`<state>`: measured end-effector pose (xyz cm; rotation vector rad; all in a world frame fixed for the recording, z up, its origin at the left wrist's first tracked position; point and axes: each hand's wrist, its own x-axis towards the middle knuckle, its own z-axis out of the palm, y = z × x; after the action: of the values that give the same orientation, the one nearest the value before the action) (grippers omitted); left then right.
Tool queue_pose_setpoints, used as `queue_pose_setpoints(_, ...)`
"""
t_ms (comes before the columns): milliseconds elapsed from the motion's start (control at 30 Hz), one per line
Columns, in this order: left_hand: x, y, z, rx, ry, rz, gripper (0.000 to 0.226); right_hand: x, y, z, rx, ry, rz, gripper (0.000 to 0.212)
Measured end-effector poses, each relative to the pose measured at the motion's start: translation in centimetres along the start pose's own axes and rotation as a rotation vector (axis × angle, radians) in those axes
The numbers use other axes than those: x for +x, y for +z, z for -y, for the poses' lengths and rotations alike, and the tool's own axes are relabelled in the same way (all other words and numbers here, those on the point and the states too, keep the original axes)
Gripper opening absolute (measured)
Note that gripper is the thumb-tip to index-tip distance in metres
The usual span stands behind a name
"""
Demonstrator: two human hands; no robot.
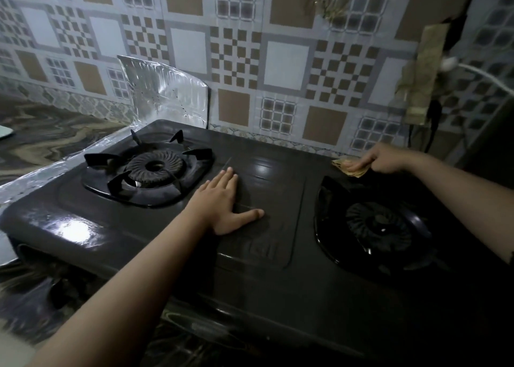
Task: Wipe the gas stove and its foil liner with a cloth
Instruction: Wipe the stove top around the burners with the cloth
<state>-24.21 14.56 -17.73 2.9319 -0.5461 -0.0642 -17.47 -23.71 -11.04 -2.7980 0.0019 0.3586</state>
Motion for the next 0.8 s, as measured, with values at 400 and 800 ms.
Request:
queue_pose_setpoints(400,-0.3,-0.4,-3.9,0.120,-0.184,0.083,0.087,-5.1,0.0,-4.5,-0.037,0.186,-0.154,0.041)
queue_pose_setpoints(800,-1.1,1.5,-5.5,-0.012,-0.229,-0.085,0.075,-9.4,1.4,-5.1,-0.015,0.249,-0.233,0.046)
